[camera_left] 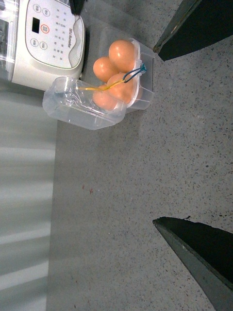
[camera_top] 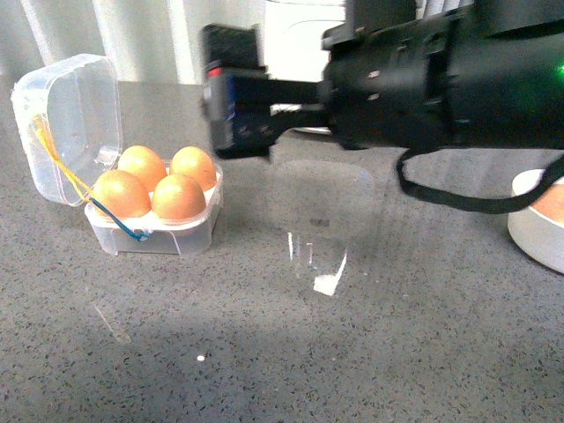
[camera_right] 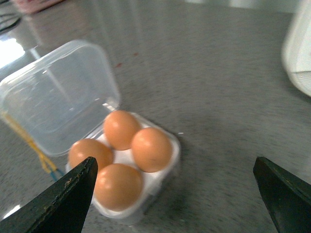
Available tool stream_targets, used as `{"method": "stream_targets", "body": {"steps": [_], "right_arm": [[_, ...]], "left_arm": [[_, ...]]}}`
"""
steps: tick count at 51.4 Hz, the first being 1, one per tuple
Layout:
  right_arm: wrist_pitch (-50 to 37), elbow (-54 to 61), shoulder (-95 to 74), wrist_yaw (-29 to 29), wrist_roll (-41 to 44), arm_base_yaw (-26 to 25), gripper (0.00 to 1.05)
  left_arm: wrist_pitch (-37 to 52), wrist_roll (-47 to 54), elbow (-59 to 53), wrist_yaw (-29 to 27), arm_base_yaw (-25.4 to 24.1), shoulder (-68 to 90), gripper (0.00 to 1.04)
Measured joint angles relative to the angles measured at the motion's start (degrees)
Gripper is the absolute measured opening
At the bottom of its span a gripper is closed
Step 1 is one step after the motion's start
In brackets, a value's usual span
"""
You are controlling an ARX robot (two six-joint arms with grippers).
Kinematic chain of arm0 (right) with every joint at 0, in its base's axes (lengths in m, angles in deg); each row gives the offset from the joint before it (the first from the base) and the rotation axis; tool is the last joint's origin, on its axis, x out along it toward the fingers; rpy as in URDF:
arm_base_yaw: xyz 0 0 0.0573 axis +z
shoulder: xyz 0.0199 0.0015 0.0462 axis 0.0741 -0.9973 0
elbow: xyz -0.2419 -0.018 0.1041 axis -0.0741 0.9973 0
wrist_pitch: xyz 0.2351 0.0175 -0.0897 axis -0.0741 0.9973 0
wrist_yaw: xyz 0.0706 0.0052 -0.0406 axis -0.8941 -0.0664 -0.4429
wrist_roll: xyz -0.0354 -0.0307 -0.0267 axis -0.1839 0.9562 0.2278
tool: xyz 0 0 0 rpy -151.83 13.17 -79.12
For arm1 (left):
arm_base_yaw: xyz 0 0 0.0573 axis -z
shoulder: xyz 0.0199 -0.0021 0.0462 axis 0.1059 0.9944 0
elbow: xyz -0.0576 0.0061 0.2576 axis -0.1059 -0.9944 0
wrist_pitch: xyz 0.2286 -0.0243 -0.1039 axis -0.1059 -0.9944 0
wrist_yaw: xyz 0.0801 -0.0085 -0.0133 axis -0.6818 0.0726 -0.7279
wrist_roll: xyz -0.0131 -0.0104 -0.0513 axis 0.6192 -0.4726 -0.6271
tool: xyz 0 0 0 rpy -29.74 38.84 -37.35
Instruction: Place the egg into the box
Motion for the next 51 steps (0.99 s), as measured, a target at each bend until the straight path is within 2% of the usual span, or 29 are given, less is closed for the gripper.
{"method": "stream_targets", "body": {"steps": [5,10,17,21,24,27,41,43,51], "right_arm": [[-1.14,5.46,5.57,5.35,-3.89,-2.67,0.98],[-1.53,13.77,13.35,13.94,-7.10,-6.45,0.98],[-2.12,15.91,15.50,16.20,-8.33,-7.65,0.97],[-14.82,20.59,15.17,29.09,-2.16,-7.02,0.85],[-21.94,25.40,17.18,33.90,2.19,-8.04,0.72],[-23.39,28.26,19.52,33.70,3.85,-9.57,0.63],[-22.62,41.24,33.05,26.45,6.69,-17.03,0.06],[-22.29,41.94,34.05,26.05,6.88,-17.55,0.03],[-19.06,46.16,41.38,23.50,6.84,-20.70,0.03]], "left_arm": [[0.00,0.00,0.00,0.00,0.00,0.00,0.98],[0.00,0.00,0.00,0.00,0.00,0.00,0.98],[0.00,0.00,0.00,0.07,0.00,0.00,0.98],[0.00,0.00,0.00,0.04,0.00,0.00,0.98],[0.00,-0.02,0.00,-0.20,0.00,0.00,0.98],[0.00,0.00,0.00,-0.15,0.00,0.00,0.98],[0.00,0.00,0.00,0.00,0.00,0.00,0.98],[0.00,0.00,0.00,0.00,0.00,0.00,0.98],[0.00,0.00,0.00,0.00,0.00,0.00,0.98]]}}
